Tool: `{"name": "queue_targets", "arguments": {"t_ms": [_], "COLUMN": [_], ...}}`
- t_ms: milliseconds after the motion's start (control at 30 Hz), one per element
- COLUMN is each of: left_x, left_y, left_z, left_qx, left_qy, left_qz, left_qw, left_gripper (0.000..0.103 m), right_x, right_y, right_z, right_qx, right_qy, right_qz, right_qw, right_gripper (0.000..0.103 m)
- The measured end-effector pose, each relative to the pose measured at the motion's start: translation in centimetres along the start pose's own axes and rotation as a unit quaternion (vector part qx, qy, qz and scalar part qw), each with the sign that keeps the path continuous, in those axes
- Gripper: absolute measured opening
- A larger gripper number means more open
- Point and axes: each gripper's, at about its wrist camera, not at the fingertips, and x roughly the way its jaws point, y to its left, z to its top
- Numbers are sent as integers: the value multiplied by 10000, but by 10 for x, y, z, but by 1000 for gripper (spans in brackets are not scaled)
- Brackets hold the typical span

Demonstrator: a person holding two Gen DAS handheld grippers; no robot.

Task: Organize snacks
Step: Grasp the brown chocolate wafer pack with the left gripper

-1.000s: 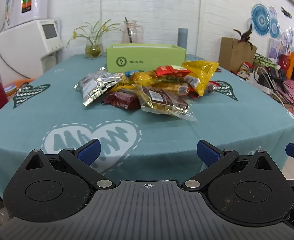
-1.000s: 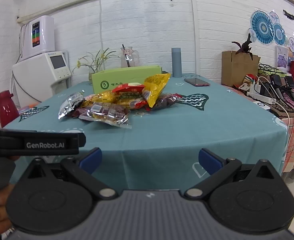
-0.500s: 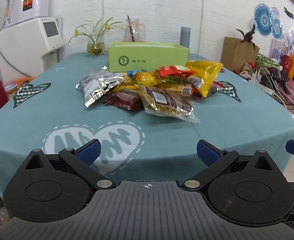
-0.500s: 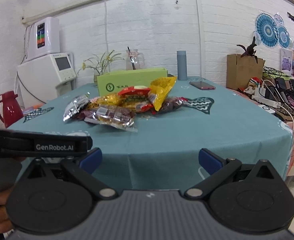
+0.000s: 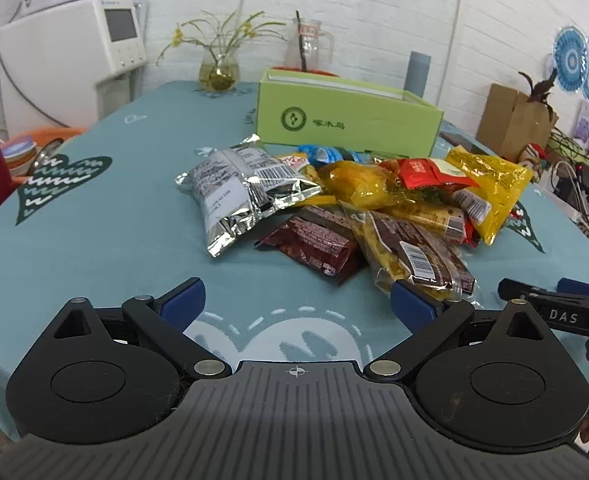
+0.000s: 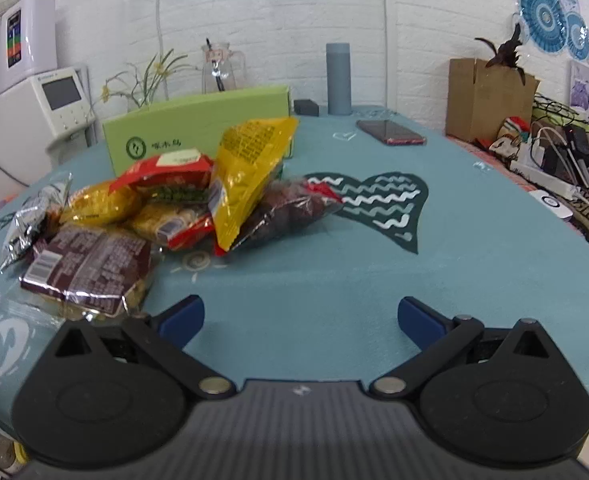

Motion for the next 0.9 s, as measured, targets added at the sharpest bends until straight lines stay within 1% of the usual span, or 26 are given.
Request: {"name": "queue_targets", "arguments": {"t_ms": [67,100,167,200,233,267,300,333,367,400,433,500,567,633,700,767,800,833,867,900], "left_x": [3,4,5,6,6,7,8,9,11,15,19,33,45,56,62,65,66,65,63,61], "left_y": [1,1,1,0,0,-2,-4,-5,-8,-12,-16,-29,-38,-42,-44,-45,-46,-47,-47,-45], "left_z": [1,2,4,6,8,13,19,26,34,41,46,54,54,53,51,48,47,46,44,43], "left_qx": [22,37,77,104,125,134,131,110,90,95,124,252,405,460,490,549,594,674,768,792], "left_qy": [119,171,295,352,393,418,420,398,373,374,401,539,690,840,836,851,841,819,801,795], "left_qz": [-126,-231,-445,-529,-595,-673,-766,-864,-990,-1111,-1200,-1275,-1219,-1158,-1148,-1116,-1071,-1021,-969,-1010], "left_qw": [9998,9996,9985,9979,9974,9968,9961,9954,9944,9931,9919,9900,9893,9886,9886,9886,9889,9891,9891,9885], "left_gripper": [89,89,89,89,88,87,87,87,87,87,87,85,80,70,68,59,52,41,39,34], "right_x": [2,1,-2,-4,-6,-9,-15,-21,-25,-27,-25,-18,-4,9,22,30,29,28,26,24], "right_y": [0,-3,-6,-9,-12,-15,-17,-16,-11,1,12,34,47,53,57,60,62,62,60,58], "right_z": [-2,-4,-12,-13,-7,-2,3,7,11,14,16,18,19,21,24,24,24,26,26,26], "right_qx": [-108,-92,-257,-258,-235,-62,123,194,139,-80,-339,-801,-925,-929,-919,-874,-925,-946,-865,-788], "right_qy": [-43,-109,-280,-264,-82,48,22,-81,-132,-137,-125,-103,66,156,270,341,342,338,396,439], "right_qz": [-27,26,182,253,317,497,905,1386,1672,1859,1945,2116,2329,2445,2656,2808,2844,2887,2886,2920], "right_qw": [9999,9999,9991,9990,9992,9987,9958,9901,9857,9824,9802,9740,9681,9651,9593,9552,9536,9521,9527,9522], "right_gripper": [102,102,102,102,102,102,103,103,103,102,102,102,102,102,101,99,85,75,71,69]}}
